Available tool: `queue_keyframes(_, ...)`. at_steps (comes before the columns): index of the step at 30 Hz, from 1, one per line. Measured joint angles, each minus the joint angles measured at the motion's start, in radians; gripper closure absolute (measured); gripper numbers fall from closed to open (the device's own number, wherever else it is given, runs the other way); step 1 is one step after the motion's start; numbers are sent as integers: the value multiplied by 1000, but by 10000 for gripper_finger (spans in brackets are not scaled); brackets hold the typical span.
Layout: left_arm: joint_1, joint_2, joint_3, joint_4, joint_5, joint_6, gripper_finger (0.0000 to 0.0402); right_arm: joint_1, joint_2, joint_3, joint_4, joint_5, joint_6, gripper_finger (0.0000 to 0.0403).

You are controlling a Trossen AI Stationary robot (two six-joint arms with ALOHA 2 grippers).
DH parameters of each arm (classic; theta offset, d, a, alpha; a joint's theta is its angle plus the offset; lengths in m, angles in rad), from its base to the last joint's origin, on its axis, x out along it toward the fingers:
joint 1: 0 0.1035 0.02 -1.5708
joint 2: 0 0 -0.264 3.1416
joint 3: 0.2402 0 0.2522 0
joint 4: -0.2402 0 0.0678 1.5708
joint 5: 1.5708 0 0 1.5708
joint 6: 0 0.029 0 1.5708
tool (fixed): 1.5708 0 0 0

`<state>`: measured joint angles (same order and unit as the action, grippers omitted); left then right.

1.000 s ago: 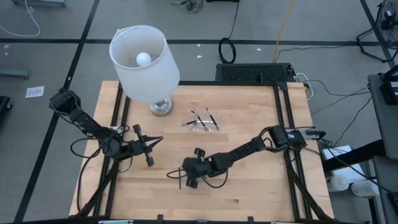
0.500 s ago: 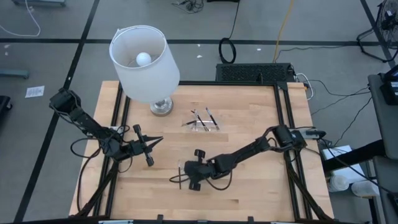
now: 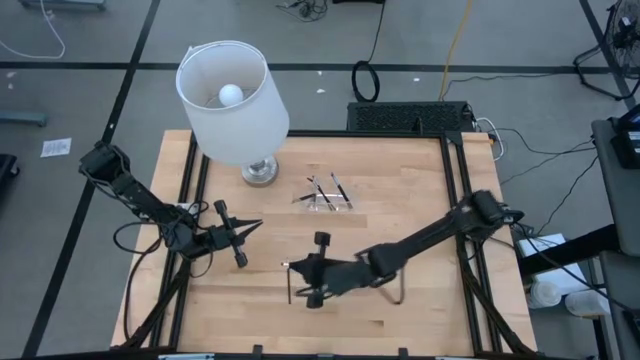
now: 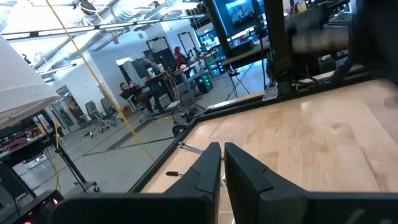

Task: Put items in baskets/containers
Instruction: Put the black eyeshadow brush into the transparent organizer

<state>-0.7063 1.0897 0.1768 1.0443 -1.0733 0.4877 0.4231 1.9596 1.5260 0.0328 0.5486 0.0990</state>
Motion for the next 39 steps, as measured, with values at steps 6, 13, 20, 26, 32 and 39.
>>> queue_keyframes(6, 0, 0, 0, -1, 1, -1, 371, 10, -237, -273, 443, -65, -185, 403)
queue_keyframes(13, 0, 0, 0, -1, 2, 0, 371, -37, -436, -672, 924, -186, -230, 403)
queue_keyframes(20, 0, 0, 0, 0, 5, -2, 371, -54, -388, -962, 1417, -218, -265, 403)
queue_keyframes(26, 0, 0, 0, -2, 12, -12, 371, -83, -347, -1020, 1532, -295, -283, 403)
queue_keyframes(32, 0, 0, 0, -30, 16, -42, 371, -95, -323, -1020, 1509, -373, -311, 403)
queue_keyframes(39, 0, 0, 0, -94, 16, -104, 371, -130, -304, -1020, 1513, -402, -289, 403)
